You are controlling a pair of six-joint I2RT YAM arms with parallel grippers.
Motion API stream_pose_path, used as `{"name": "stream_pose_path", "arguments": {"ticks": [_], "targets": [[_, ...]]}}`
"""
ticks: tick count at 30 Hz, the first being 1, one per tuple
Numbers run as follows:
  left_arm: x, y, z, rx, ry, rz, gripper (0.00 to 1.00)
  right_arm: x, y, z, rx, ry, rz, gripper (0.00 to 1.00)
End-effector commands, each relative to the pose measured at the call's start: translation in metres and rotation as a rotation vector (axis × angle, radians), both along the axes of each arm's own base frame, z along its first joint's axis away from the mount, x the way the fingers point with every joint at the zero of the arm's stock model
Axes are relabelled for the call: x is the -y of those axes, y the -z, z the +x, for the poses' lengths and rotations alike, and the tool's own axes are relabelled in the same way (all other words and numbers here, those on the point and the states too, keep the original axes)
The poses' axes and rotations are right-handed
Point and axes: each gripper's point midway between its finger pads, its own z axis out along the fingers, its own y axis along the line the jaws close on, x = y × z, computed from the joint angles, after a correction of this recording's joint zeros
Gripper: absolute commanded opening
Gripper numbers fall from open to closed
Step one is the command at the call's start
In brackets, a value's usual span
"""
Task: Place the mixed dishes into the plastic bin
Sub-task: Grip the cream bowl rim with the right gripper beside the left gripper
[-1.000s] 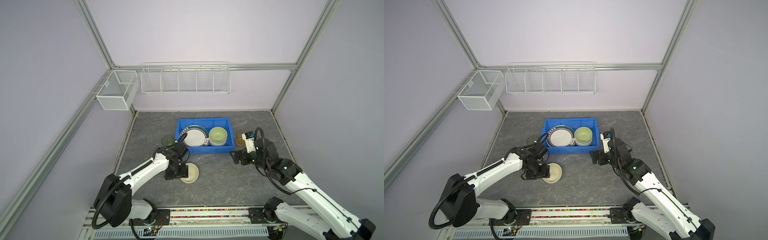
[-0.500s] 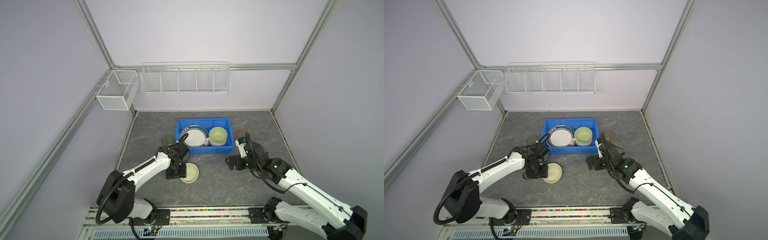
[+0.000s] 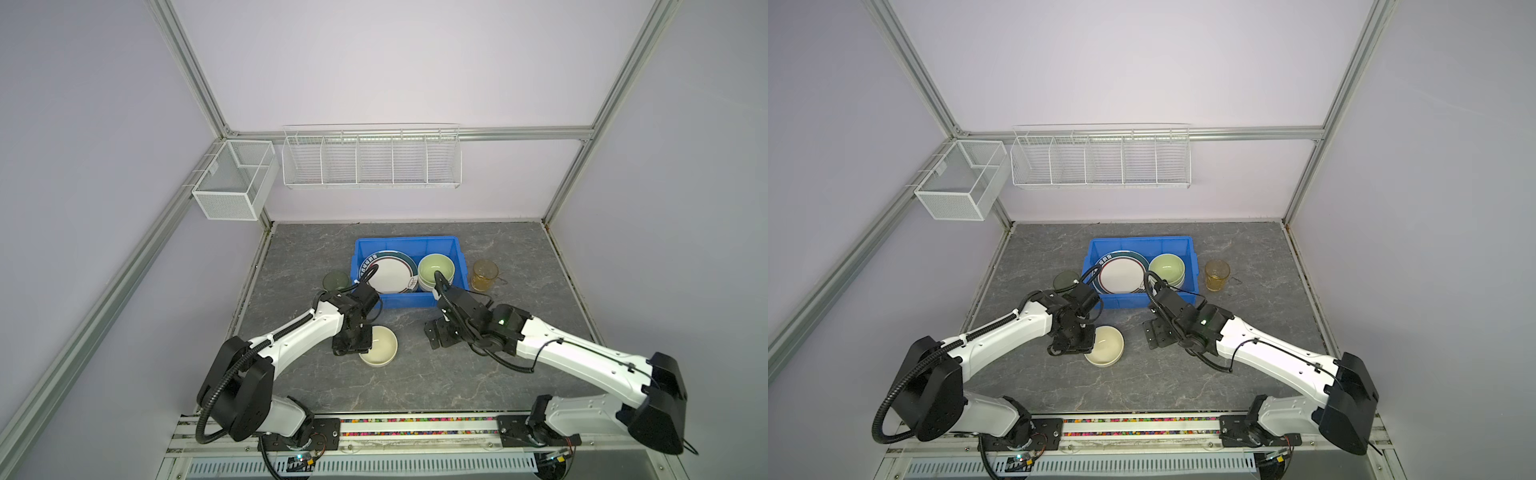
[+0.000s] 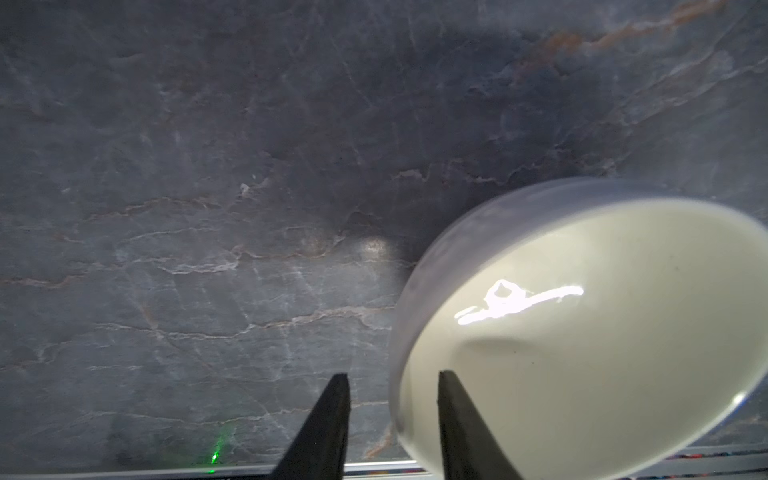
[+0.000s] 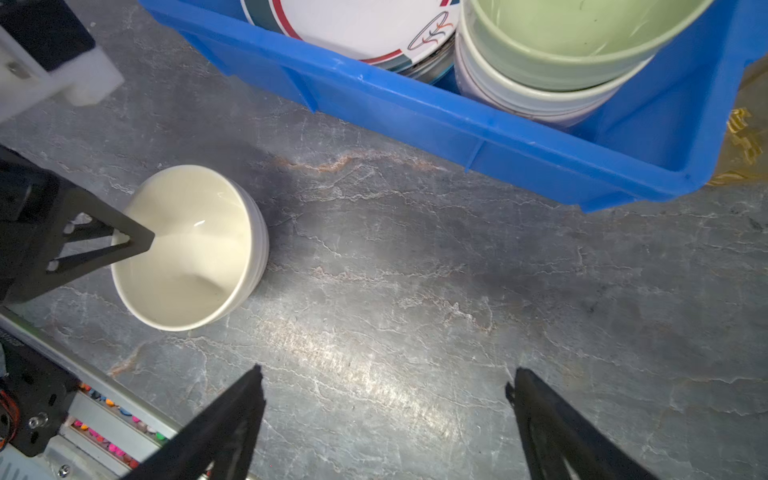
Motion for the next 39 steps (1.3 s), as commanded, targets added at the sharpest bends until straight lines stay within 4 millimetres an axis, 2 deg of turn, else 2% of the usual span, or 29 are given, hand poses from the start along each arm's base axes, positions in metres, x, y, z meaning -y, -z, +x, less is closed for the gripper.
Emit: {"name": "stream_pose_path", "arguments": {"ticks": [1, 10, 16, 24, 27, 31, 39], "targets": [[0.004, -0.006, 0.011, 0.042, -0.011, 0.001, 0.32, -0.01, 0.0, 0.003, -0.002, -0.001, 0.004, 0.93], [0.008, -0.006, 0.016, 0.063, -0.044, -0.026, 0.21, -0.039, 0.008, 0.002, -0.053, -0.032, 0.063, 0.87], [0.01, -0.005, 0.017, 0.064, -0.052, -0.029, 0.13, -0.049, 0.01, -0.001, -0.064, -0.044, 0.062, 0.86], [0.012, 0.001, 0.017, 0.043, -0.039, -0.024, 0.17, -0.059, 0.011, -0.003, -0.07, -0.063, 0.046, 0.86], [0.014, 0.002, 0.016, 0.032, -0.035, -0.029, 0.08, -0.063, 0.013, -0.004, -0.077, -0.07, 0.044, 0.86], [0.013, -0.003, 0.017, 0.044, -0.037, -0.03, 0.0, -0.067, 0.012, -0.006, -0.089, -0.08, 0.044, 0.85], [0.016, -0.025, 0.024, 0.076, -0.036, -0.045, 0.0, -0.069, 0.01, -0.005, -0.105, -0.081, 0.011, 0.85]]}}
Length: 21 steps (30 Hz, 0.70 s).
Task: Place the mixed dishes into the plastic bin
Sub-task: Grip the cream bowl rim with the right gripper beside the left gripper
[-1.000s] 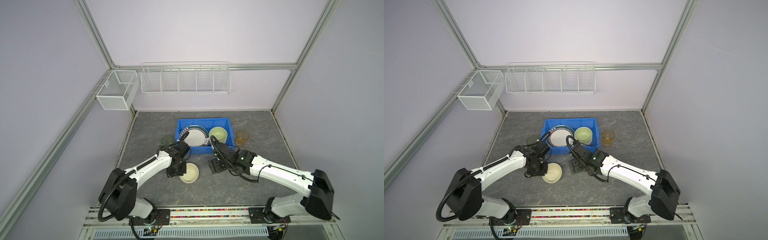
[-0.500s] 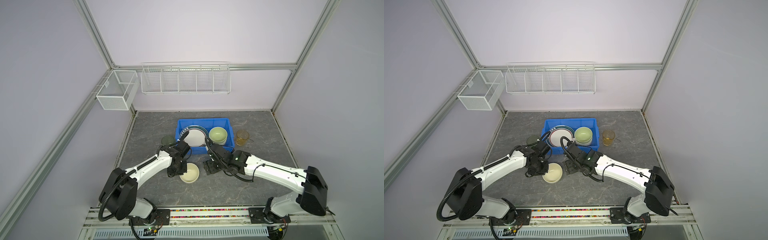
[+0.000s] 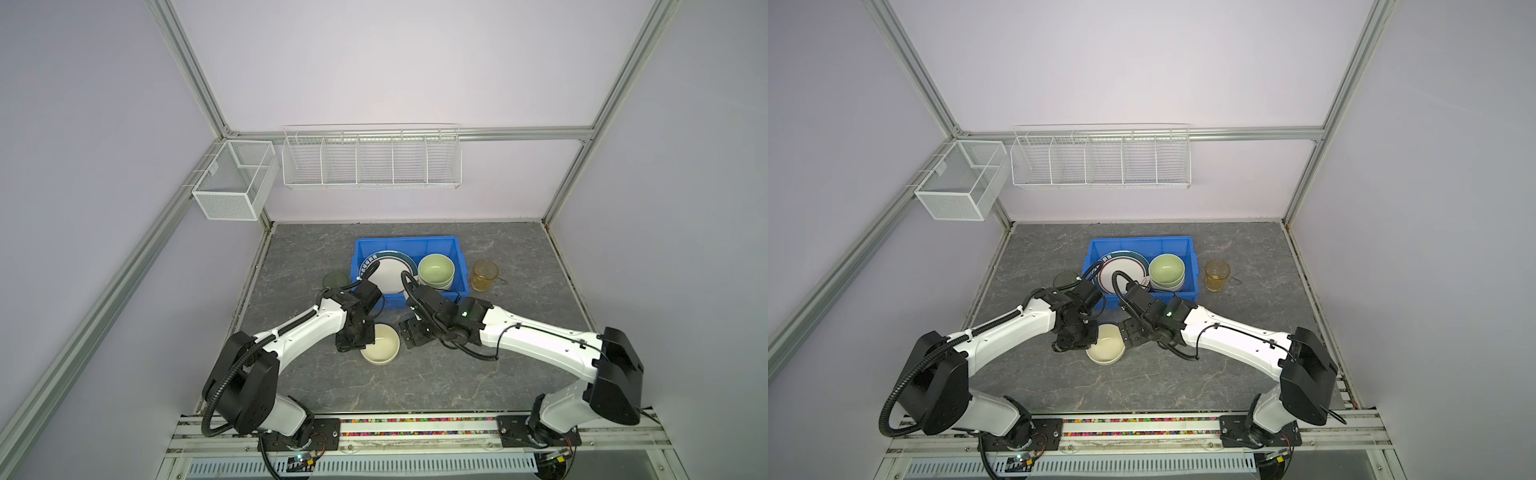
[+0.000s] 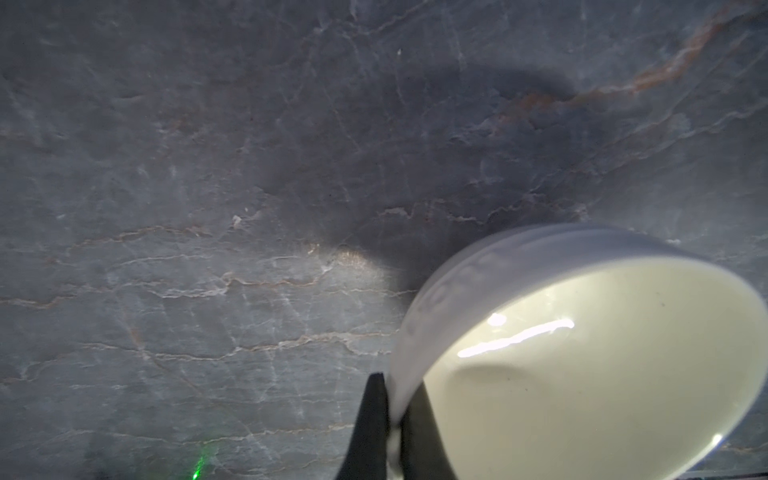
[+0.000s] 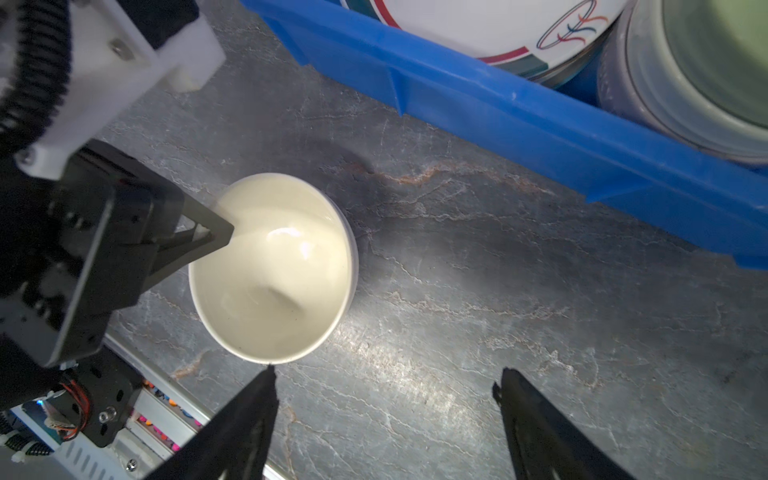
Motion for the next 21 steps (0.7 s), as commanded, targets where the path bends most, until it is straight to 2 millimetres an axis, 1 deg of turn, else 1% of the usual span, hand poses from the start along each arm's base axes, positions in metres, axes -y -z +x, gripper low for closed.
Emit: {"name": "stream_pose_path", "arguments": {"ticks": [1, 7, 14, 19, 21], "targets": [[0.007, -0.025, 0.011, 0.055, 0.002, -0.031, 0.0, -0.001, 0.002, -0.003, -0.028, -0.001, -0.03, 0.85], [0.01, -0.042, 0.018, 0.08, 0.003, -0.033, 0.0, -0.002, 0.002, -0.002, -0.037, -0.008, -0.062, 0.85], [0.019, -0.059, 0.025, 0.096, 0.007, -0.067, 0.0, -0.004, 0.005, 0.002, -0.046, -0.014, -0.111, 0.83], [0.027, -0.068, 0.027, 0.094, 0.018, -0.093, 0.0, -0.005, 0.003, 0.009, -0.026, 0.003, -0.13, 0.74], [0.028, -0.071, 0.028, 0.098, 0.019, -0.099, 0.0, -0.004, 0.001, 0.013, -0.019, 0.013, -0.139, 0.72]]}}
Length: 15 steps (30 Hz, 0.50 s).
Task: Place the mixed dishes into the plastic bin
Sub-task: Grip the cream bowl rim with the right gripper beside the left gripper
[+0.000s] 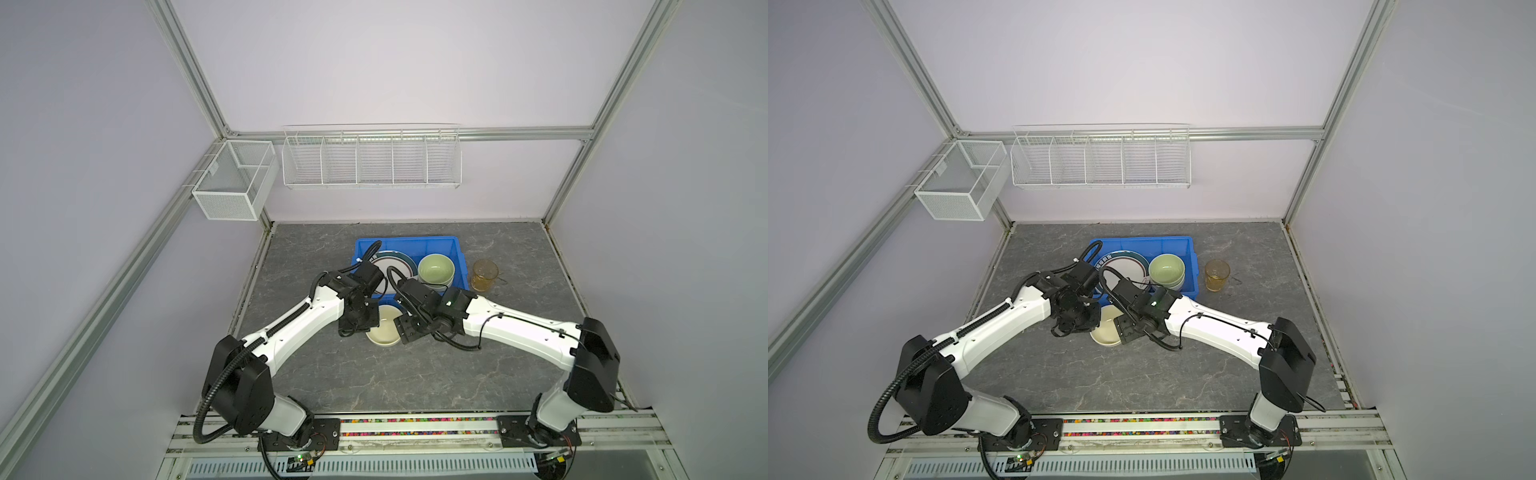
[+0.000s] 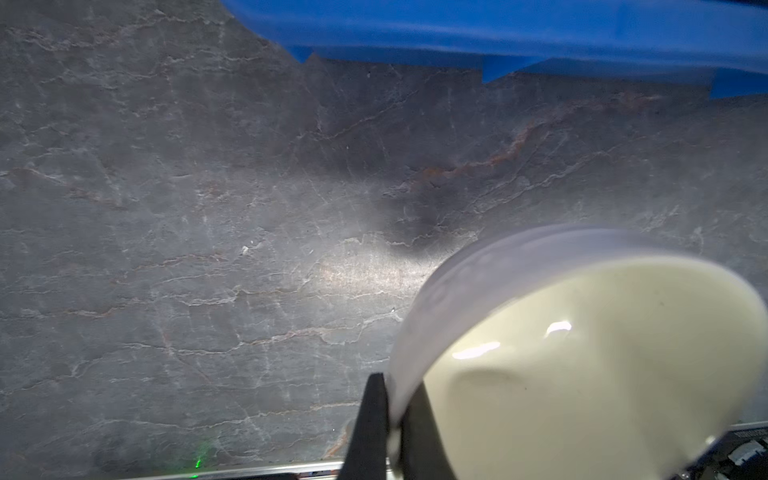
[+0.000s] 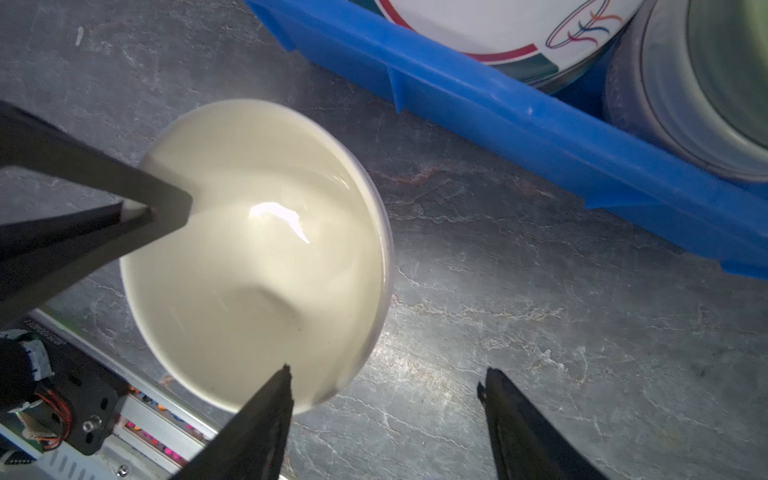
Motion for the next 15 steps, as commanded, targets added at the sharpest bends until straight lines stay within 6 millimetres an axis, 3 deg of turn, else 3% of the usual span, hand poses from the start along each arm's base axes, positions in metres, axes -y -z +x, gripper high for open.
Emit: {"name": "stream_pose_path", "arguments": {"ticks": [1, 11, 15], "targets": [[0.008, -0.017, 0.002, 0.015, 0.016, -0.035, 0.0, 0.004, -0.003, 0.007, 0.017, 0.02, -0.037, 0.71], [0.015, -0.021, 0.002, 0.019, 0.011, -0.074, 0.0, 0.002, 0.002, 0.022, -0.004, 0.046, -0.033, 0.59], [0.018, -0.025, 0.003, 0.026, 0.016, -0.084, 0.0, -0.002, 0.006, 0.024, -0.017, 0.038, -0.023, 0.49]]}}
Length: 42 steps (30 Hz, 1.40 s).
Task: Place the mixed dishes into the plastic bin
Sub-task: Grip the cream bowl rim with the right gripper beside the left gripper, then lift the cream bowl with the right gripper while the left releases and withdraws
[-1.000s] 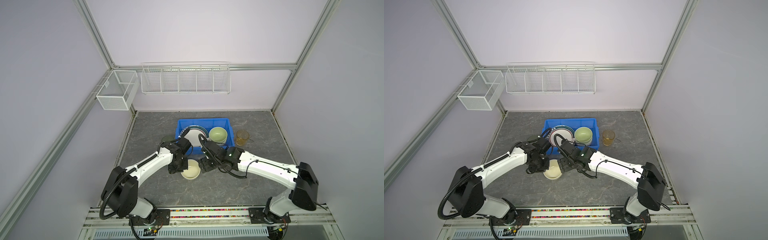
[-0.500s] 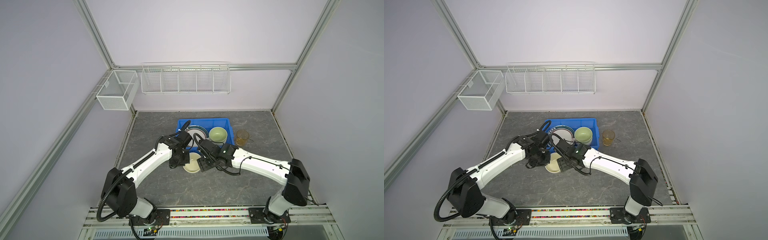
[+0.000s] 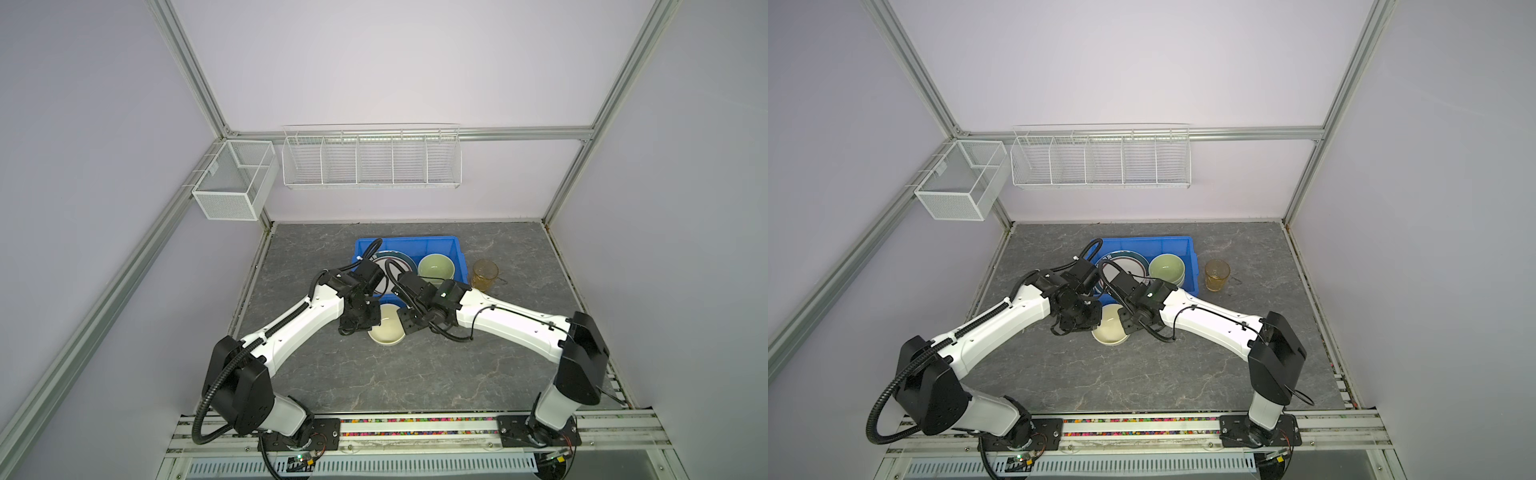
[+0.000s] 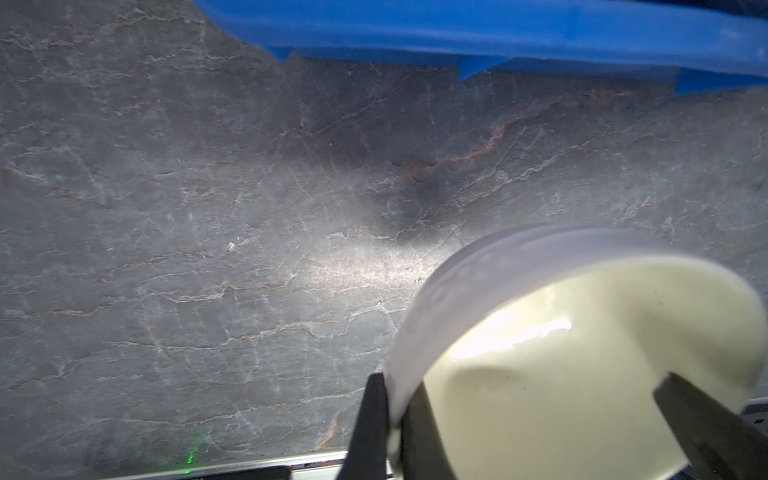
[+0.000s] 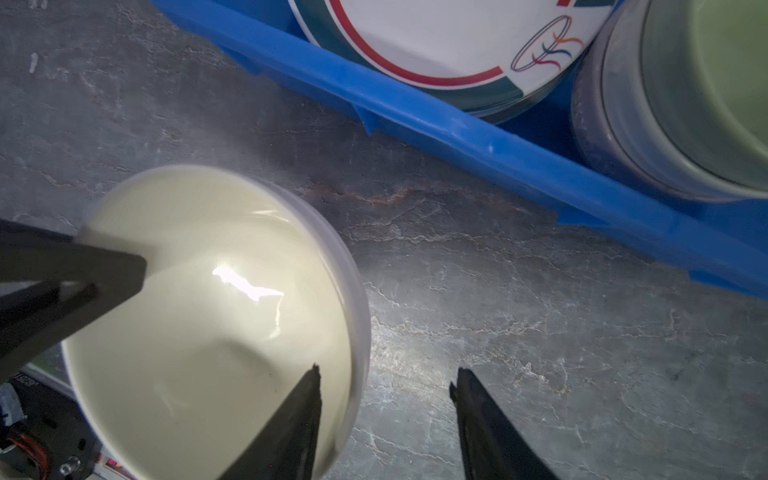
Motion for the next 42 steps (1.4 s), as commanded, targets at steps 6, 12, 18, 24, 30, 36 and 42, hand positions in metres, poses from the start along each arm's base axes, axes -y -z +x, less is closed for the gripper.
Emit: {"name": "stream_pose_path", "arguments": {"ticks": [6, 12, 18, 24, 30, 36, 42], "targets": [[0.015, -0.019, 0.006, 0.032, 0.007, -0.065, 0.0, -0.005, 0.002, 0.006, -0.023, 0.003, 0.022, 0.35], [0.017, -0.02, 0.009, 0.04, 0.011, -0.066, 0.0, -0.007, 0.003, 0.007, -0.029, 0.005, 0.034, 0.22], [0.017, -0.018, 0.01, 0.04, 0.008, -0.06, 0.0, -0.008, -0.001, 0.008, -0.021, 0.007, 0.043, 0.06], [0.015, -0.023, 0.012, 0.058, 0.005, -0.056, 0.23, -0.001, -0.011, 0.009, -0.005, 0.022, 0.045, 0.06], [0.01, -0.037, 0.014, 0.095, 0.002, -0.044, 0.78, 0.019, -0.023, 0.011, 0.007, 0.033, 0.031, 0.06], [-0.01, -0.06, 0.018, 0.144, -0.042, -0.009, 0.97, 0.046, -0.04, 0.019, 0.031, 0.058, 0.009, 0.06], [-0.038, -0.072, 0.023, 0.173, -0.099, 0.009, 0.99, 0.072, -0.056, 0.037, 0.054, 0.103, 0.01, 0.06]]}}
